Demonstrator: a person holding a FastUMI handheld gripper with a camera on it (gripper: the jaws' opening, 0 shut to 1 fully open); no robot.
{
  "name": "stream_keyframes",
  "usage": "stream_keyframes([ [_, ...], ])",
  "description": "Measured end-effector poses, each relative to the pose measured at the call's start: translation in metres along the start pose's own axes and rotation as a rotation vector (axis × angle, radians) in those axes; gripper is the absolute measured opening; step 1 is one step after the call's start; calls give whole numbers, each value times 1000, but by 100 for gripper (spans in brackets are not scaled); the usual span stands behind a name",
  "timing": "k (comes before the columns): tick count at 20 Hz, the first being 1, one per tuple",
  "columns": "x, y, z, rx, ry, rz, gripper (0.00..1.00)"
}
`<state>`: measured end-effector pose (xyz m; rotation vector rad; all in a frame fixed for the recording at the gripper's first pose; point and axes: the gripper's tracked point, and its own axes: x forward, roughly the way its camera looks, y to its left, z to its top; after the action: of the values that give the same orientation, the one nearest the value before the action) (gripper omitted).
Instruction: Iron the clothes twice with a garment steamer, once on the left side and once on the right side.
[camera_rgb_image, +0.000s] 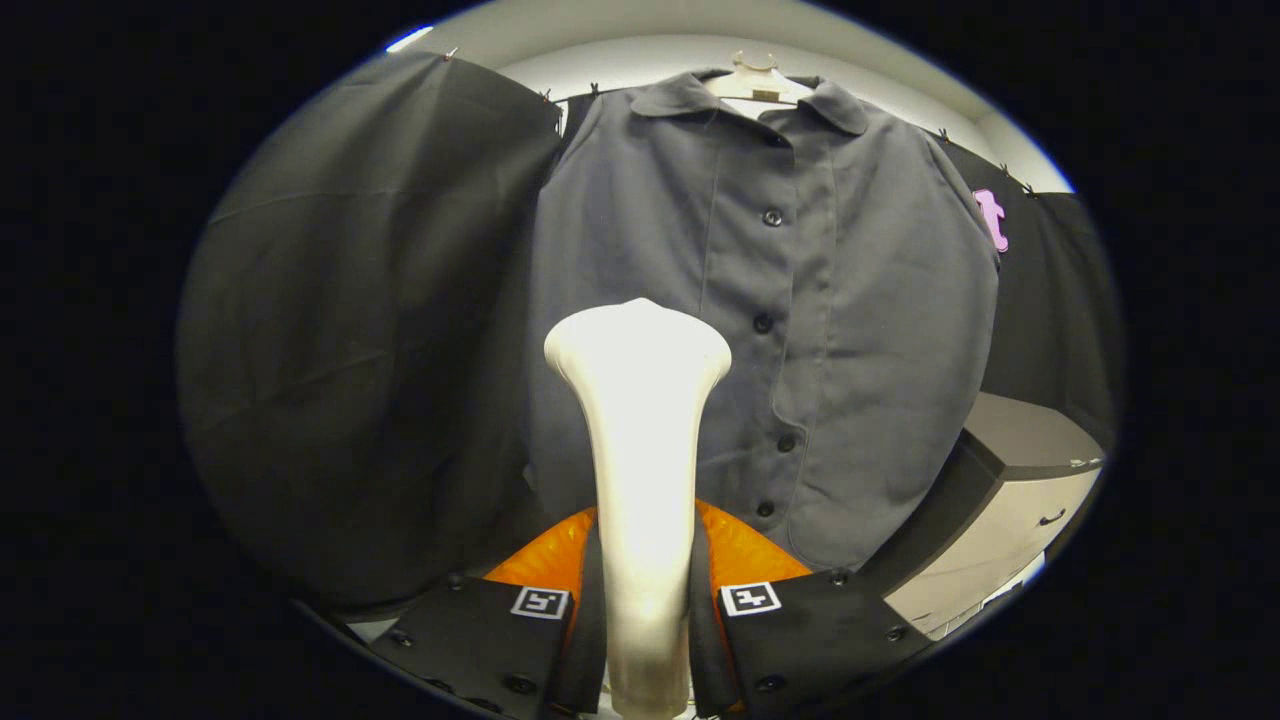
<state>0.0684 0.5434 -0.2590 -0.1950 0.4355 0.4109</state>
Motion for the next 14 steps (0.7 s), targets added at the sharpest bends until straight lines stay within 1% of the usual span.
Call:
stream_keyframes([
  [3,-20,4,24,10,-55,13,41],
  [6,-38,2,39,13,-90,17,41],
  [14,-69,-25,76,45,-203,-43,41],
])
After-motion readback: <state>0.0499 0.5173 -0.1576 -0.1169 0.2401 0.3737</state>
